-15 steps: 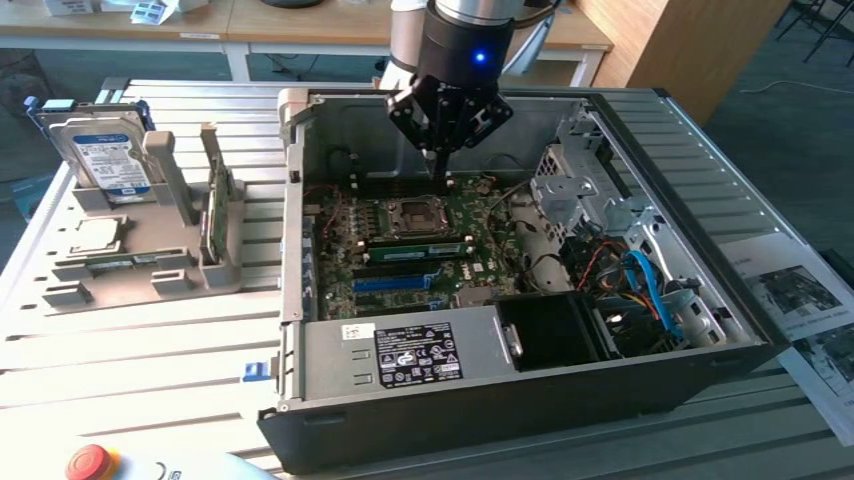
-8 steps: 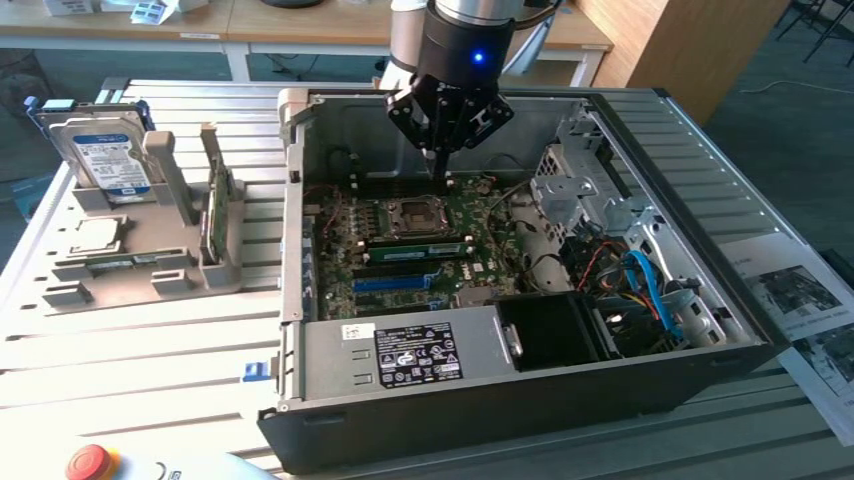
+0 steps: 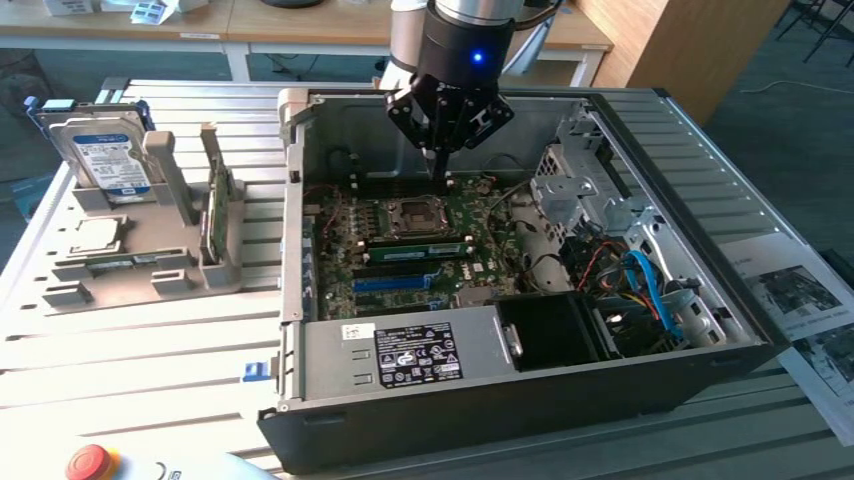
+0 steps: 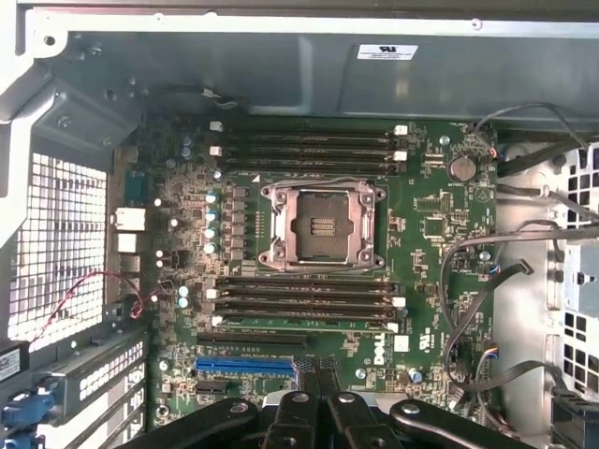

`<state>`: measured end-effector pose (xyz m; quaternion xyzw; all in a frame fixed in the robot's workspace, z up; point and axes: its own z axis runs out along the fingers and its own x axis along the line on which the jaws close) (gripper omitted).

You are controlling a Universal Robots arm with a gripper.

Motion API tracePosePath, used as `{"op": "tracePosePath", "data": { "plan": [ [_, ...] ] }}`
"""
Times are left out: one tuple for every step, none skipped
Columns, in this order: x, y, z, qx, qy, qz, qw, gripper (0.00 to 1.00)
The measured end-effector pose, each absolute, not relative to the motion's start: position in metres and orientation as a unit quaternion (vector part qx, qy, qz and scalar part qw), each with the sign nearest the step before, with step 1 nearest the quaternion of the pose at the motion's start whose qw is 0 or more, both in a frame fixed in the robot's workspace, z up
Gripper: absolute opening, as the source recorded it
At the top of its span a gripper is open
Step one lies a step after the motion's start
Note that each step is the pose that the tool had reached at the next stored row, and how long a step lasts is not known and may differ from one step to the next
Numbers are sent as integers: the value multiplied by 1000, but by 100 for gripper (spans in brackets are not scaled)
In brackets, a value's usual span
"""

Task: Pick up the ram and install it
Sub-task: 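Press down the ram until it locks into place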

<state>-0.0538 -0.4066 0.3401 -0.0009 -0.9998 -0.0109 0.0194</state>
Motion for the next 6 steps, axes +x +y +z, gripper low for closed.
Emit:
{"op": "tracePosePath", "data": {
  "plan": [
    [-54,-407,340,-3,-1000,-11,19,11],
    [-54,-407,340,-3,-1000,-11,19,11],
    [-54,-407,340,-3,-1000,-11,19,11],
    [-54,-407,340,-3,-1000,-11,19,11],
    [-54,-407,340,-3,-1000,-11,19,11],
    [-54,-407,340,-3,-1000,-11,19,11]
  ]
}}
